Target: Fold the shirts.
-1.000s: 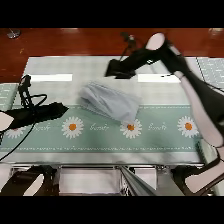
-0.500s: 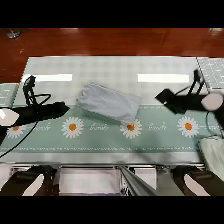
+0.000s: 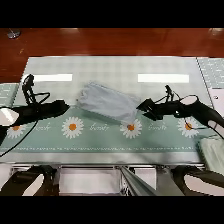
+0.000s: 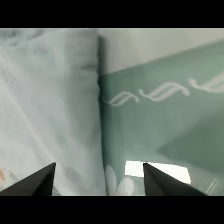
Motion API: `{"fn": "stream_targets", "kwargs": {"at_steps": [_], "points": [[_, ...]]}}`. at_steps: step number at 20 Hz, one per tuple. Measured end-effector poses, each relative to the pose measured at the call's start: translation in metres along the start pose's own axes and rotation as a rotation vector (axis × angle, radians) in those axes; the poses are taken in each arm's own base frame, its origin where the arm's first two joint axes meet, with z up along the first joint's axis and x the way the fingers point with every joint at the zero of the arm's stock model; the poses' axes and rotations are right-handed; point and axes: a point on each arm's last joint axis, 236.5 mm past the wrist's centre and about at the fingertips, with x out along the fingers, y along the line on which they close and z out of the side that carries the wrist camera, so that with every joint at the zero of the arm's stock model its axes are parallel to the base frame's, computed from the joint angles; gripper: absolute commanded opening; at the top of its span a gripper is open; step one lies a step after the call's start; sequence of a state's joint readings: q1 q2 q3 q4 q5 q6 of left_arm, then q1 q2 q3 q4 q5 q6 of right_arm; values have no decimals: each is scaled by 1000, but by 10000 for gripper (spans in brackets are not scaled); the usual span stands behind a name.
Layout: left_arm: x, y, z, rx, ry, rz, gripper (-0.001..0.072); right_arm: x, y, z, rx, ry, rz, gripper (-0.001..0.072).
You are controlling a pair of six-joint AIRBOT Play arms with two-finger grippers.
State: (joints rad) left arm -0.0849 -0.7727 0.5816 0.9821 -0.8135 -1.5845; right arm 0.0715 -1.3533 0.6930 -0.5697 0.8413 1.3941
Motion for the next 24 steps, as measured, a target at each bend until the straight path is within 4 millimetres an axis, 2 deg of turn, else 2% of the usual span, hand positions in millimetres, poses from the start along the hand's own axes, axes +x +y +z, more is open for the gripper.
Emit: {"fn": "stream_targets", "kwargs": {"at_steps": [3,4,5,6,7,9,12,14,16,18,21,24], "points": [[0,-3,0,-13,-2,-14,20,20,13,-7,-17,102,41,612],[0,-4,0,-17,-2,-18,19,26,17,-13,-26,137,49,541],[0,-5,0,-18,-2,-20,19,32,19,-16,-41,157,49,340],[0,-5,0,-20,-2,-22,19,38,20,-20,-71,175,36,68],[0,-6,0,-22,-2,-24,19,42,25,-22,-100,185,36,28],[0,-6,0,-23,-2,-25,19,43,49,-21,-178,197,70,28],[0,-6,0,-24,-2,-27,19,27,110,3,-326,157,142,27],[0,-7,0,-23,-1,-27,19,1,162,23,-437,107,185,27],[0,-7,0,-22,-1,-28,19,-39,210,46,-542,30,206,27],[0,-7,0,-22,0,-28,20,-84,238,66,-617,-40,169,27],[0,-7,-1,-22,5,-28,20,-155,246,89,-664,-142,68,27],[0,-7,-1,-22,5,-28,20,-228,227,111,-601,-266,-29,27]]}}
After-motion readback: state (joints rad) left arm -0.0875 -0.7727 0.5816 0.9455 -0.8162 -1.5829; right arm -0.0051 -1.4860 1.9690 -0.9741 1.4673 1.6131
